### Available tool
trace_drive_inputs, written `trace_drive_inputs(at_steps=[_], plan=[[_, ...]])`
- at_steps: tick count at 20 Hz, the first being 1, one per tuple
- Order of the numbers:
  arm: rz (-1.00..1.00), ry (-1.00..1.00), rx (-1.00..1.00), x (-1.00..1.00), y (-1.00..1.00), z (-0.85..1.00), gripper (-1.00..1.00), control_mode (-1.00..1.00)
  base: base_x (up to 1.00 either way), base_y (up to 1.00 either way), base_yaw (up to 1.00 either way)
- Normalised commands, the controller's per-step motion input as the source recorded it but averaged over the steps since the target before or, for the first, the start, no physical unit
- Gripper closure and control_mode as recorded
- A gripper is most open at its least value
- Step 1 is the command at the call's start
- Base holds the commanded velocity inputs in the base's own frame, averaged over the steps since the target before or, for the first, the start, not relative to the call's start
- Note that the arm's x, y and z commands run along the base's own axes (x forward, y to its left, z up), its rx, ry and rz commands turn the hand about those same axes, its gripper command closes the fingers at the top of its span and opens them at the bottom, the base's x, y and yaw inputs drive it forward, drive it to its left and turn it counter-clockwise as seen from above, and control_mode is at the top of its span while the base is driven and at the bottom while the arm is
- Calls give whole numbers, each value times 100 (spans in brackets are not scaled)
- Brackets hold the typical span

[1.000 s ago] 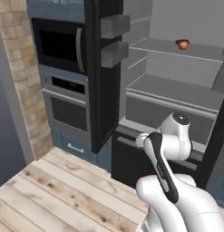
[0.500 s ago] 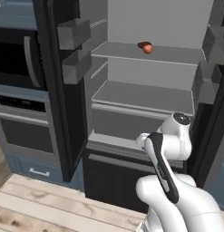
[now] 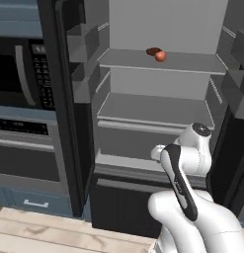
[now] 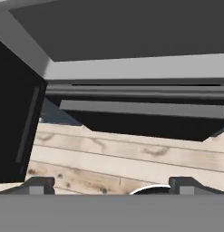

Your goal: Pick up each peach from the fridge and place one peach on each plate on the dining counter.

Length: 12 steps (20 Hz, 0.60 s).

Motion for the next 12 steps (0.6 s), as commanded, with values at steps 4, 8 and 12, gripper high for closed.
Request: trace_drive_inputs(at_steps=[4,8,12], plan=[[0,0,0,0,0,0,-100,100,45,6,-20],[0,0,0,0,0,0,-100,100,41,26,-28],[0,0,0,0,0,0,-100,100,34,56,-29]])
